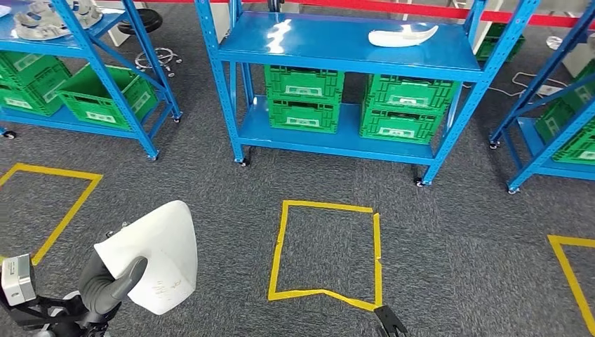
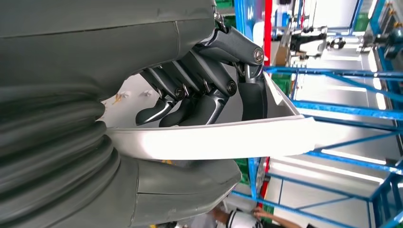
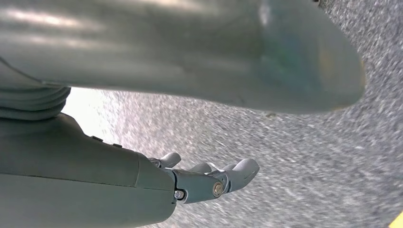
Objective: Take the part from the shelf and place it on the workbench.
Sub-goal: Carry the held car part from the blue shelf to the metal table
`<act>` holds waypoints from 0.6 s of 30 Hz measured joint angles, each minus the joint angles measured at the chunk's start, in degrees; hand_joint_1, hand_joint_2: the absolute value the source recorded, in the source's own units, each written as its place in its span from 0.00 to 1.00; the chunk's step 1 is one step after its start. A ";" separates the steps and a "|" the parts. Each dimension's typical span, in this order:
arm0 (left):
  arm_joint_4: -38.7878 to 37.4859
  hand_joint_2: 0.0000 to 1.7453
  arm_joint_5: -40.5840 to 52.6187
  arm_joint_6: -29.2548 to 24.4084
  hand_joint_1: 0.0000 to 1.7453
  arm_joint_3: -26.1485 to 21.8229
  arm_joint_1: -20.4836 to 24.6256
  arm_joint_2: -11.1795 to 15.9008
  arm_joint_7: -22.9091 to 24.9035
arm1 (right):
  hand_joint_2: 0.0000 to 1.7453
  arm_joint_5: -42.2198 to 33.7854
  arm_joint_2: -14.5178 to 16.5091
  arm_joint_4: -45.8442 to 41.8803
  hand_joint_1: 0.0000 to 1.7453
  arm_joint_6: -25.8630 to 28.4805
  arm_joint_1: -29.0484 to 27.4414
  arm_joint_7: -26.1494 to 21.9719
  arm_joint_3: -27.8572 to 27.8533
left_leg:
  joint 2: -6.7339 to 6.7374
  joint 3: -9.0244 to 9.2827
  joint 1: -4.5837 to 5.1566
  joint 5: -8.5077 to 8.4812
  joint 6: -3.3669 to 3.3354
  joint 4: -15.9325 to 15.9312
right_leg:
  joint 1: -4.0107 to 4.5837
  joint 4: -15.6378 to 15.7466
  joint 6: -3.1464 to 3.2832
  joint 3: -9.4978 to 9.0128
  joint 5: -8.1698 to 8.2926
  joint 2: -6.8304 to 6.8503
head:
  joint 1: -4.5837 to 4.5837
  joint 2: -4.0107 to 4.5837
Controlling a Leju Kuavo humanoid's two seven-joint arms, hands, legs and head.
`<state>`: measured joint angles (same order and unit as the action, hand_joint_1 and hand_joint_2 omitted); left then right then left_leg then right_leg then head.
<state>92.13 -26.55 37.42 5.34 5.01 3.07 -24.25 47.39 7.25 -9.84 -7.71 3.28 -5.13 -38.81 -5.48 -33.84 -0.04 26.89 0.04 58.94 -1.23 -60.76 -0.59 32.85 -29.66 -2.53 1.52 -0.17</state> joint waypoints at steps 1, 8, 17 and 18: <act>0.02 1.00 0.04 0.08 1.00 -0.04 0.04 -0.05 0.03 | 0.00 0.07 0.01 0.00 0.00 -0.07 0.05 0.10 0.00 | -0.51 -0.27 0.04 -0.03 0.38 0.12 | 0.05 1.04 0.22 -0.42 -0.02 -0.41 | 0.02 0.00; -0.04 1.00 0.13 0.80 1.00 -0.80 0.27 -0.04 0.08 | 0.00 0.15 0.36 0.00 0.00 -0.26 -0.03 0.26 -0.01 | 4.23 -5.34 -0.01 5.37 2.54 9.45 | 0.06 1.85 2.56 -0.54 0.82 3.59 | -0.76 0.00; -0.46 1.00 -0.09 0.81 1.00 -1.29 0.22 0.32 -0.12 | 0.00 0.60 0.71 0.00 0.00 -0.65 0.01 0.63 -0.01 | 9.87 0.87 0.72 0.86 1.06 -0.62 | 0.65 1.81 1.65 -1.13 0.35 9.58 | -0.70 0.00; -0.47 1.00 -0.11 0.81 1.00 -1.37 0.19 0.37 -0.12 | 0.00 0.64 0.81 0.00 0.00 -0.66 0.10 0.72 -0.01 | 9.09 0.67 0.73 0.65 0.85 -0.74 | 0.69 1.94 1.32 -1.30 0.35 10.22 | -0.68 0.00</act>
<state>91.66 -26.65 38.23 3.97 5.20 3.43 -24.38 48.03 8.07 -9.84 -8.37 3.38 -4.41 -38.82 3.61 -33.17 0.69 27.54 0.89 58.20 -0.55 -58.82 0.73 31.56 -29.31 7.69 0.84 -0.17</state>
